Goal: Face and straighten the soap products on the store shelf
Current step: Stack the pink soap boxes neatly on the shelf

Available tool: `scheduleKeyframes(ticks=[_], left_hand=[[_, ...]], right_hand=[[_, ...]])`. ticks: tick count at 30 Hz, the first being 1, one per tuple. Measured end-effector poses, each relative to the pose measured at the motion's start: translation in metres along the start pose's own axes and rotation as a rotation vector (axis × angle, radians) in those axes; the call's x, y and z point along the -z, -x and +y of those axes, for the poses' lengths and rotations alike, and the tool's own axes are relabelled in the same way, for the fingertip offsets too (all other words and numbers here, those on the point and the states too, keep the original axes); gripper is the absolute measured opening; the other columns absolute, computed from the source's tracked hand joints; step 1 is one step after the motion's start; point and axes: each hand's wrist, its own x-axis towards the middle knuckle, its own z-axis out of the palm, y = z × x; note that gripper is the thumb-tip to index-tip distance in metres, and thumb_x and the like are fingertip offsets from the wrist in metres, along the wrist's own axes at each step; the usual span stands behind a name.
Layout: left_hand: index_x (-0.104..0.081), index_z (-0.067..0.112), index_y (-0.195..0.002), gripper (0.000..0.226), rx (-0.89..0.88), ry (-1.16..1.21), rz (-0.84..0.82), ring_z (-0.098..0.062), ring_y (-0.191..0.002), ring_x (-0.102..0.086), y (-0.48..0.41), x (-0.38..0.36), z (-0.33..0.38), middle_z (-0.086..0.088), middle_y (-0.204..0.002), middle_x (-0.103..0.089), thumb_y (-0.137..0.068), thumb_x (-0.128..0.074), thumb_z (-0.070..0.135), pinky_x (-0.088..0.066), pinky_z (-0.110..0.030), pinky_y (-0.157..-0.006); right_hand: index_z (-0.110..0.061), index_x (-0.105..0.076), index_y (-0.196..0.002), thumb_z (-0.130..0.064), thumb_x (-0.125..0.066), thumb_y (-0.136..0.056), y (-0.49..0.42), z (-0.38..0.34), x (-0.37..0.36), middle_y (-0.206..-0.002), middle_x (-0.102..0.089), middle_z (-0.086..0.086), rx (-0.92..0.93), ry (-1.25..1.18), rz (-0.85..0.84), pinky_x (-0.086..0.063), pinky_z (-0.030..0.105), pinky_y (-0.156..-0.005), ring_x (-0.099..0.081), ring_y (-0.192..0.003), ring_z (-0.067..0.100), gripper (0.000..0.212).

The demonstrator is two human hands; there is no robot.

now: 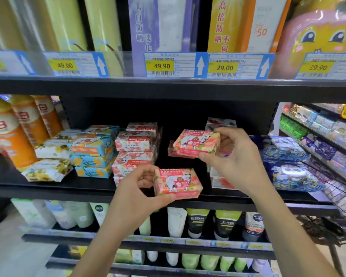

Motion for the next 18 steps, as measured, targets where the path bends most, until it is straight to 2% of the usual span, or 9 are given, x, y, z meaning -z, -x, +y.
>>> scheduleKeyframes(ticks=[2, 4, 6, 12, 18], left_hand=[[-0.067, 0.034, -0.107, 0.057, 0.021, 0.005, 0.014, -0.007, -0.093, -0.069, 0.008, 0.009, -0.007, 0.016, -0.100, -0.072, -0.058, -0.098, 0.033, -0.057, -0.035, -0.089], [-0.068, 0.032, -0.107, 0.060, 0.038, 0.014, 0.024, -0.008, -0.093, -0.069, 0.015, 0.018, -0.012, 0.015, -0.100, -0.073, -0.054, -0.095, 0.041, -0.057, -0.036, -0.088], [-0.067, 0.032, -0.108, 0.064, 0.066, 0.032, 0.036, -0.008, -0.094, -0.069, 0.020, 0.026, -0.018, 0.015, -0.101, -0.073, -0.051, -0.093, 0.043, -0.057, -0.036, -0.088], [-0.067, 0.027, -0.110, 0.063, 0.136, 0.092, 0.058, -0.004, -0.095, -0.070, 0.035, 0.041, -0.029, 0.017, -0.102, -0.074, -0.053, -0.092, 0.031, -0.055, -0.028, -0.085], [-0.067, 0.027, -0.111, 0.063, 0.163, 0.120, 0.065, -0.003, -0.097, -0.070, 0.043, 0.046, -0.033, 0.018, -0.104, -0.074, -0.054, -0.092, 0.031, -0.054, -0.026, -0.085]], right_hand=[[-0.019, -0.060, -0.133, -0.037, -0.092, -0.071, 0.001, -0.005, -0.013, -0.122, -0.053, -0.006, 0.031, 0.077, -0.011, -0.047, 0.032, -0.103, -0.057, -0.116, 0.016, 0.072], [-0.018, -0.057, -0.138, -0.038, -0.090, -0.075, 0.005, -0.010, -0.027, -0.124, -0.048, -0.005, 0.055, 0.181, -0.019, -0.037, 0.026, -0.103, -0.050, -0.124, 0.019, 0.074], [-0.016, -0.052, -0.143, -0.039, -0.086, -0.079, 0.010, -0.014, -0.040, -0.128, -0.047, -0.001, 0.072, 0.289, -0.025, -0.034, 0.025, -0.100, -0.043, -0.127, 0.020, 0.076], [-0.004, -0.048, -0.144, -0.047, -0.076, -0.087, 0.025, -0.015, -0.070, -0.125, -0.047, 0.008, 0.090, 0.485, -0.117, -0.042, 0.032, -0.101, -0.044, -0.123, 0.027, 0.077], [-0.002, -0.046, -0.144, -0.042, -0.074, -0.091, 0.032, -0.007, -0.088, -0.129, -0.050, 0.013, 0.001, 0.449, -0.172, -0.044, 0.034, -0.103, -0.047, -0.124, 0.031, 0.071]])
